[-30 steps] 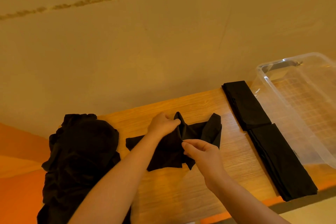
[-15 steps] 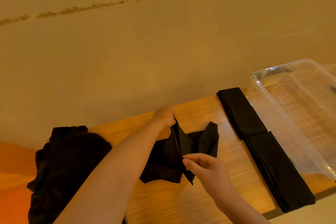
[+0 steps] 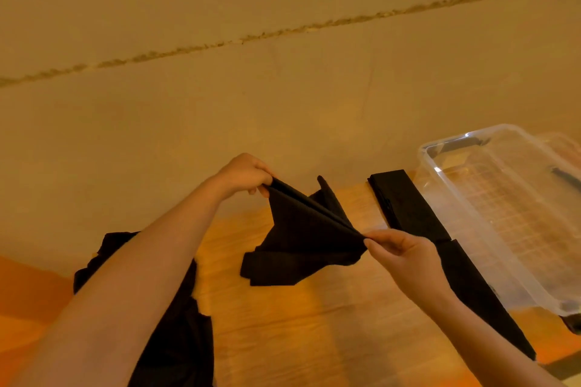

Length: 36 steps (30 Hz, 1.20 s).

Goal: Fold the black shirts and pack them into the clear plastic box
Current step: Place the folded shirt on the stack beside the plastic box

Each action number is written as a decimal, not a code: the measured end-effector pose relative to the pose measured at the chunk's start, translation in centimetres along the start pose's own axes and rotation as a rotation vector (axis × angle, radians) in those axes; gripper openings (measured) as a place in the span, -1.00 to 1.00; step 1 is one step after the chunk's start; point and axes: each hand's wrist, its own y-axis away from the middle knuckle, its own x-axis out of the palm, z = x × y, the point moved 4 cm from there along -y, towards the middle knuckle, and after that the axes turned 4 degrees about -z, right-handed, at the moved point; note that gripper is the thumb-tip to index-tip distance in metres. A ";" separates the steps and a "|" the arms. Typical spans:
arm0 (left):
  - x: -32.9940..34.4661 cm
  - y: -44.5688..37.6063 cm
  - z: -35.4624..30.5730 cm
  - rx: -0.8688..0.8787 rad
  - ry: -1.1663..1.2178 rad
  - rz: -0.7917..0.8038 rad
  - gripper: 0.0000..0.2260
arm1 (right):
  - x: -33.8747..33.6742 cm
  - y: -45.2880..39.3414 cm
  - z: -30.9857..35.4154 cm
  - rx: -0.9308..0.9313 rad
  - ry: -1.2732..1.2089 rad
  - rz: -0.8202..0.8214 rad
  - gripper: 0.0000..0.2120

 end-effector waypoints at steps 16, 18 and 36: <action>-8.4 13.8 -8.3 0.046 0.250 -0.287 -0.87 | -9.4 -6.8 13.9 -0.491 0.382 -0.099 -0.88; -8.9 14.9 -8.6 0.070 0.285 -0.254 -0.86 | -9.9 -7.1 15.0 -0.491 0.391 -0.074 -0.90; -9.0 11.0 -6.8 0.135 0.099 -0.371 -0.89 | -8.4 -13.6 16.2 -0.384 0.581 0.193 -0.87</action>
